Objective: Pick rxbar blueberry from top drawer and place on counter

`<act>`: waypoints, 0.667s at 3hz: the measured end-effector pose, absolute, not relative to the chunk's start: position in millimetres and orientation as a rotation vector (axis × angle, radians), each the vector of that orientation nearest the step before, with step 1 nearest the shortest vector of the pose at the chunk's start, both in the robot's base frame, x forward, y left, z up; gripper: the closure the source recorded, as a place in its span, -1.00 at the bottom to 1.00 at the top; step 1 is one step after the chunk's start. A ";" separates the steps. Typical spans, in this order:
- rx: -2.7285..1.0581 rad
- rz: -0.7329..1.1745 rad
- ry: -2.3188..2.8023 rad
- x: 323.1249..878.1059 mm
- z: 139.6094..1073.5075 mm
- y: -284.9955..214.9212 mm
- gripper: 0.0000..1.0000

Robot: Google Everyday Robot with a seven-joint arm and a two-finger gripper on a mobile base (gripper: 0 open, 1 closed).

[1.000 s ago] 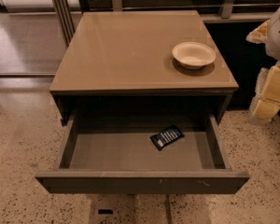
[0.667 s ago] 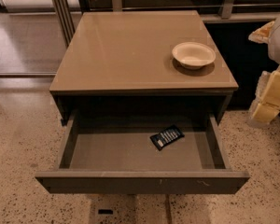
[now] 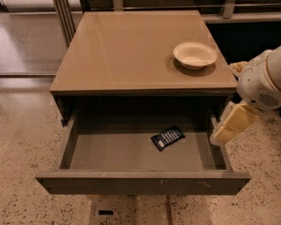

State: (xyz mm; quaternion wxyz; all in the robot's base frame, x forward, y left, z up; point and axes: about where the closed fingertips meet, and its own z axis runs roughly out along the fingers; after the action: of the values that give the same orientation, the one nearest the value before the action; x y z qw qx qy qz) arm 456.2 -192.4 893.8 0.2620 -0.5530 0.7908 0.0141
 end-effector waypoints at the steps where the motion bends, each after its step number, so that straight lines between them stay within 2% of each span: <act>1: -1.439 0.131 2.112 510.6 832.9 -171.1 -1.00; 2: -1.441 0.138 2.114 511.5 829.8 -170.3 -1.00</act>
Offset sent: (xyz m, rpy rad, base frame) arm 0.0861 0.0320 -0.0965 0.1207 0.0347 0.0016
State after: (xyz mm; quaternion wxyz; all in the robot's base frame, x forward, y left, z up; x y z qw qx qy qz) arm 511.5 -170.3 829.8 0.2858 -0.5391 0.7906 0.0517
